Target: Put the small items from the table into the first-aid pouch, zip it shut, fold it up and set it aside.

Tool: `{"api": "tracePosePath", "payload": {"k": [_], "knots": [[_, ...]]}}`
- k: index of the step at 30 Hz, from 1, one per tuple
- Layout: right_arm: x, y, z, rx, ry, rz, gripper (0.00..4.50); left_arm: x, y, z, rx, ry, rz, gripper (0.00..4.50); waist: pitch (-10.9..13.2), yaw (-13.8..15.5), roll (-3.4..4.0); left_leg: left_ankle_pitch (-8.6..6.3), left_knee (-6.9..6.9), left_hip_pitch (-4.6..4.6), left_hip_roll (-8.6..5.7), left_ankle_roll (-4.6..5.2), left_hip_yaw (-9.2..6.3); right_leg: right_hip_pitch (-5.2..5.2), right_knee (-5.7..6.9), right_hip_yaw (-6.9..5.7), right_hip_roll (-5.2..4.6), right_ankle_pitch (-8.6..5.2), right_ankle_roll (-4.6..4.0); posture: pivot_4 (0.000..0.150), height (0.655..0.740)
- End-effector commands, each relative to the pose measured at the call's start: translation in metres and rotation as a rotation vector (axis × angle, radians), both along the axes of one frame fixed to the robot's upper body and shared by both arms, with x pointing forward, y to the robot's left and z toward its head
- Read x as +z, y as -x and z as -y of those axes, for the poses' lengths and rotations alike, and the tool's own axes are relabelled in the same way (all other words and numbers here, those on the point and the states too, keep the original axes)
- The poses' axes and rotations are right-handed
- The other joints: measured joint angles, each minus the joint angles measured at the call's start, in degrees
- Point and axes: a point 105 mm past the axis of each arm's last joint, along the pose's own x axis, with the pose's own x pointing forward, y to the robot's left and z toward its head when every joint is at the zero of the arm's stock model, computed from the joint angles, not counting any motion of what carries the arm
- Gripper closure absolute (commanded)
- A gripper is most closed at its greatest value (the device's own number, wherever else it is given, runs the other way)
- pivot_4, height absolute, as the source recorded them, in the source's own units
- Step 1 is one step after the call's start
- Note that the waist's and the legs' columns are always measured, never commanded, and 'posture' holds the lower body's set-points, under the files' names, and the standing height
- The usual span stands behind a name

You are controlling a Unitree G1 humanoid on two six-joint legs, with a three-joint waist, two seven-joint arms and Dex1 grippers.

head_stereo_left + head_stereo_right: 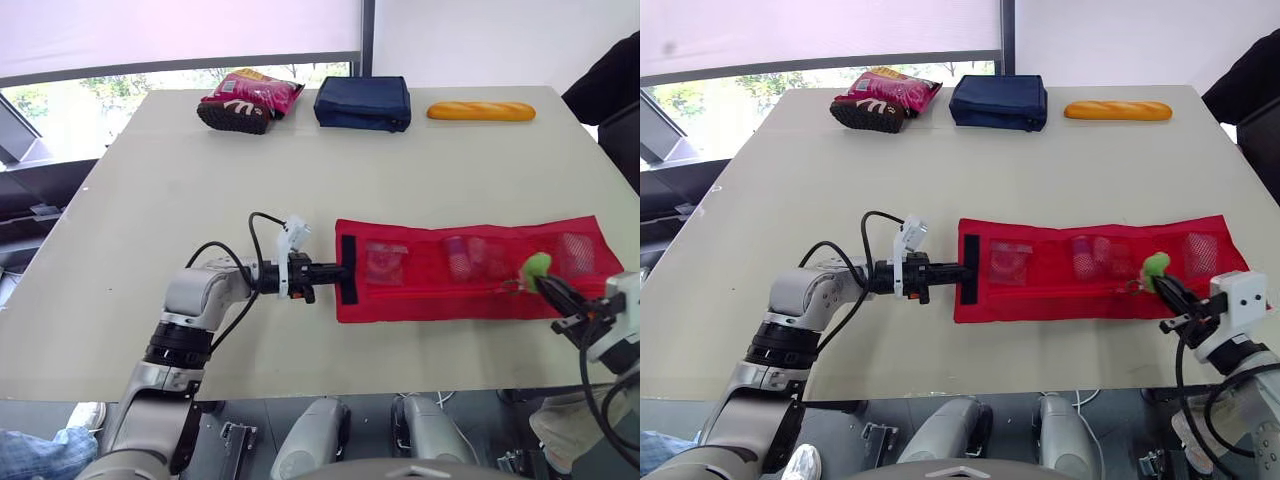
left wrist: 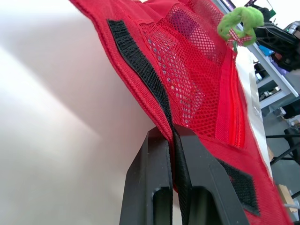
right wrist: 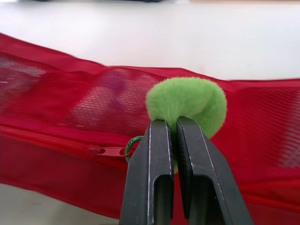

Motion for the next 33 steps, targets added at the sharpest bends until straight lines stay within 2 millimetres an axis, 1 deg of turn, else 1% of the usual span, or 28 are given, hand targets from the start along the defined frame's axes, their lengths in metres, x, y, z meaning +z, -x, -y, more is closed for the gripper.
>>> {"api": "tracePosePath", "payload": {"k": [1, 2, 3, 5, 6, 8, 10, 14, 17, 19, 23, 25, 28, 30, 31, 32, 33], "knots": [[0.008, 0.000, 0.055, -0.219, 0.122, 0.037, 4.50, 0.008, -0.006, -0.016, 0.010, -0.050, 0.065, 4.35, 0.0, 0.0, 0.00, 0.00, 0.00, 0.00, 0.00, 0.00, 0.01, 0.00, 0.00, 0.01, 0.00, 0.00, 0.00, 0.150, 0.7395], [0.005, 0.001, 0.072, -0.288, 0.160, 0.015, 4.50, 0.007, -0.007, -0.021, 0.012, -0.075, 0.074, 4.35, 0.0, 0.0, 0.01, 0.00, -0.01, 0.00, 0.00, 0.00, 0.03, 0.00, 0.00, 0.03, 0.00, 0.00, 0.00, 0.150, 0.7395], [0.003, 0.002, 0.082, -0.329, 0.186, 0.000, 4.50, 0.005, -0.007, -0.025, 0.012, -0.092, 0.081, 4.35, 0.0, 0.0, 0.02, 0.00, -0.02, 0.00, 0.00, 0.00, 0.05, -0.01, 0.00, 0.03, 0.00, 0.00, 0.00, 0.150, 0.7395], [0.001, 0.003, 0.095, -0.386, 0.223, -0.011, 4.50, 0.005, -0.007, -0.029, 0.012, -0.102, 0.087, 4.35, 0.0, 0.0, 0.03, 0.00, -0.06, 0.03, 0.00, 0.00, 0.08, -0.01, 0.00, 0.06, 0.00, 0.00, -0.01, 0.150, 0.7395], [0.001, 0.003, 0.099, -0.402, 0.232, -0.012, 4.50, 0.005, -0.008, -0.030, 0.013, -0.101, 0.087, 4.35, 0.0, 0.0, 0.04, 0.00, -0.09, 0.06, 0.00, -0.01, 0.09, 0.00, 0.00, 0.07, 0.00, 0.00, -0.01, 0.150, 0.7395], [-0.001, 0.010, 0.129, -0.553, 0.285, -0.045, 4.50, 0.002, -0.011, -0.041, 0.047, -0.126, 0.085, 4.35, 0.0, -0.1, 0.04, 0.01, -0.12, 0.08, 0.01, -0.02, 0.09, 0.00, 0.00, 0.09, 0.00, 0.00, -0.01, 0.150, 0.7395], [-0.002, 0.017, 0.147, -0.649, 0.310, -0.061, 4.50, 0.001, -0.011, -0.048, 0.062, -0.140, 0.084, 4.35, 0.0, 0.0, 0.06, 0.02, -0.14, 0.10, 0.01, -0.03, 0.13, 0.00, 0.00, 0.13, 0.00, 0.00, -0.01, 0.150, 0.7395], [-0.002, 0.020, 0.155, -0.698, 0.328, -0.069, 4.50, 0.002, -0.008, -0.055, 0.054, -0.153, 0.086, 4.35, 0.0, -0.1, 0.11, 0.02, -0.19, 0.11, 0.01, -0.03, 0.13, -0.01, 0.00, 0.13, 0.00, -0.01, -0.02, 0.150, 0.7395], [0.001, 0.023, 0.160, -0.724, 0.348, -0.071, 4.50, 0.003, -0.010, -0.062, 0.064, -0.166, 0.092, 4.35, 0.0, 0.0, 0.12, 0.02, -0.19, 0.11, 0.01, -0.02, 0.14, -0.01, 0.00, 0.15, 0.00, -0.01, -0.02, 0.150, 0.7395], [0.004, 0.022, 0.160, -0.719, 0.339, -0.055, 4.50, 0.004, -0.012, -0.066, 0.069, -0.180, 0.099, 4.35, 0.0, -0.1, 0.12, 0.02, -0.19, 0.11, 0.01, -0.02, 0.14, -0.01, 0.00, 0.15, 0.00, -0.01, -0.02, 0.150, 0.7395], [0.006, 0.018, 0.152, -0.671, 0.324, -0.036, 4.50, 0.006, -0.015, -0.069, 0.072, -0.187, 0.108, 4.35, 0.0, -0.1, 0.12, 0.02, -0.19, 0.11, 0.01, -0.02, 0.14, -0.01, 0.00, 0.15, 0.00, -0.01, -0.02, 0.150, 0.7395], [0.009, 0.012, 0.135, -0.590, 0.226, -0.003, 4.50, 0.007, -0.017, -0.072, 0.073, -0.197, 0.113, 4.35, 0.0, -0.1, 0.12, 0.02, -0.19, 0.11, 0.01, -0.02, 0.14, -0.01, 0.00, 0.15, 0.00, -0.01, -0.02, 0.150, 0.7395], [0.008, 0.011, 0.118, -0.477, 0.196, 0.000, 4.50, 0.007, -0.019, -0.077, 0.081, -0.213, 0.116, 4.35, 0.0, -0.2, 0.14, 0.02, -0.19, 0.12, 0.04, -0.02, 0.14, -0.01, 0.00, 0.15, 0.02, -0.01, -0.02, 0.150, 0.7395], [0.009, 0.013, 0.113, -0.457, 0.148, 0.006, 3.79, 0.007, -0.020, -0.082, 0.084, -0.232, 0.116, 4.50, 0.0, -0.1, 0.14, 0.01, -0.19, 0.12, 0.04, -0.01, 0.14, 0.00, 0.00, 0.14, 0.02, -0.01, -0.02, 0.150, 0.7395], [0.010, 0.014, 0.111, -0.445, 0.121, 0.012, 3.56, 0.007, -0.020, -0.084, 0.084, -0.240, 0.115, 4.50, 0.0, -0.1, 0.14, 0.01, -0.19, 0.12, 0.03, 0.00, 0.14, 0.01, -0.01, 0.14, 0.01, 0.00, -0.01, 0.150, 0.7395], [0.012, 0.015, 0.107, -0.426, 0.096, 0.019, 3.12, 0.007, -0.020, -0.087, 0.087, -0.249, 0.116, 4.50, 0.0, -0.1, 0.14, 0.01, -0.19, 0.12, 0.03, 0.00, 0.14, 0.01, -0.02, 0.14, 0.00, 0.00, -0.01, 0.150, 0.7395], [0.013, 0.016, 0.098, -0.380, 0.056, 0.020, 2.72, 0.007, -0.021, -0.092, 0.097, -0.264, 0.116, 4.50, 0.0, -0.1, 0.15, 0.01, -0.19, 0.12, 0.03, 0.00, 0.14, 0.01, -0.02, 0.15, 0.00, 0.00, -0.01, 0.150, 0.7395]]}}
